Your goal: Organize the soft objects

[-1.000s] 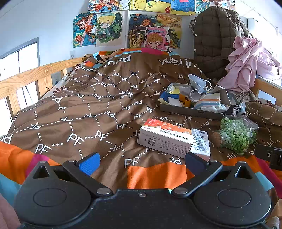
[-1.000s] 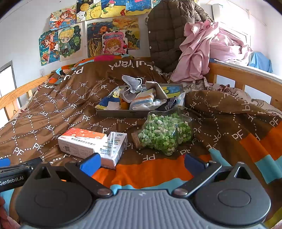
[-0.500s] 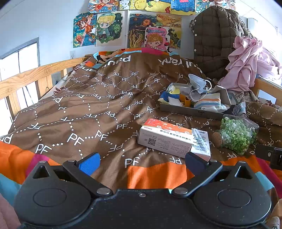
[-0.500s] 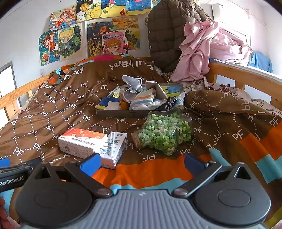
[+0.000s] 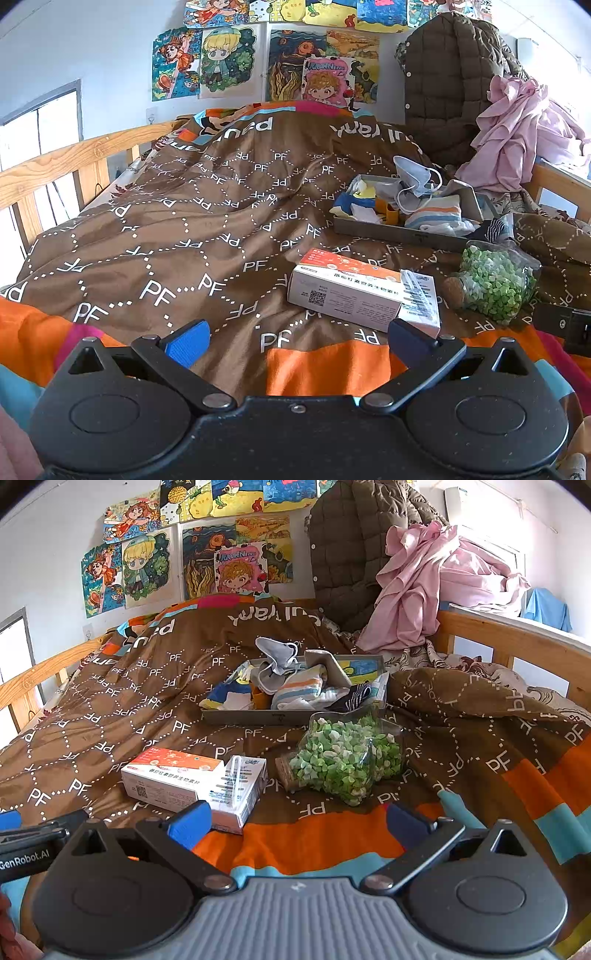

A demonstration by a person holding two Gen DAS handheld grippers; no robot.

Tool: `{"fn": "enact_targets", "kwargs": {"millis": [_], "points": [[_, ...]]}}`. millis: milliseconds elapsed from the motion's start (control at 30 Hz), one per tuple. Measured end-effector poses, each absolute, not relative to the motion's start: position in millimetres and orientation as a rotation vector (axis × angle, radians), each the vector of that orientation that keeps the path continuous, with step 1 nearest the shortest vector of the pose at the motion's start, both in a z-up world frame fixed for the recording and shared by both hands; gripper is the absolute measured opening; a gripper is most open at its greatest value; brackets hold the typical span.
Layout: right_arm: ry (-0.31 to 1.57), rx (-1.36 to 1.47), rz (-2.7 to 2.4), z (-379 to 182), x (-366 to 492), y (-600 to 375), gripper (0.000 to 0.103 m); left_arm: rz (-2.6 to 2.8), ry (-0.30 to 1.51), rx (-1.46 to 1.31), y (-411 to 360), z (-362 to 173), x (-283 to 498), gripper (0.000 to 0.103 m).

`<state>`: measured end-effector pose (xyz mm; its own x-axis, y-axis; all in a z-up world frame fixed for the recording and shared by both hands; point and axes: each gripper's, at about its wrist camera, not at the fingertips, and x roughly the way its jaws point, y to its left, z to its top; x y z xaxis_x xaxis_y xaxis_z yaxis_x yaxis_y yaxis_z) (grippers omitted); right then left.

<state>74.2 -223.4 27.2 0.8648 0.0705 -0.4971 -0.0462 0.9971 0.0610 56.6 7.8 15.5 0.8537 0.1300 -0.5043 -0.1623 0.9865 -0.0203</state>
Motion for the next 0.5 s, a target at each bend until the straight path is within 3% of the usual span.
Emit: {"fn": "enact_targets", "kwargs": {"millis": [500], "points": [[0.526,0.045,0.059,25.9,73.9,-222.9,0.103,0.115,0.505,-0.026,0.3,21.2,49.6,0.102]]}}
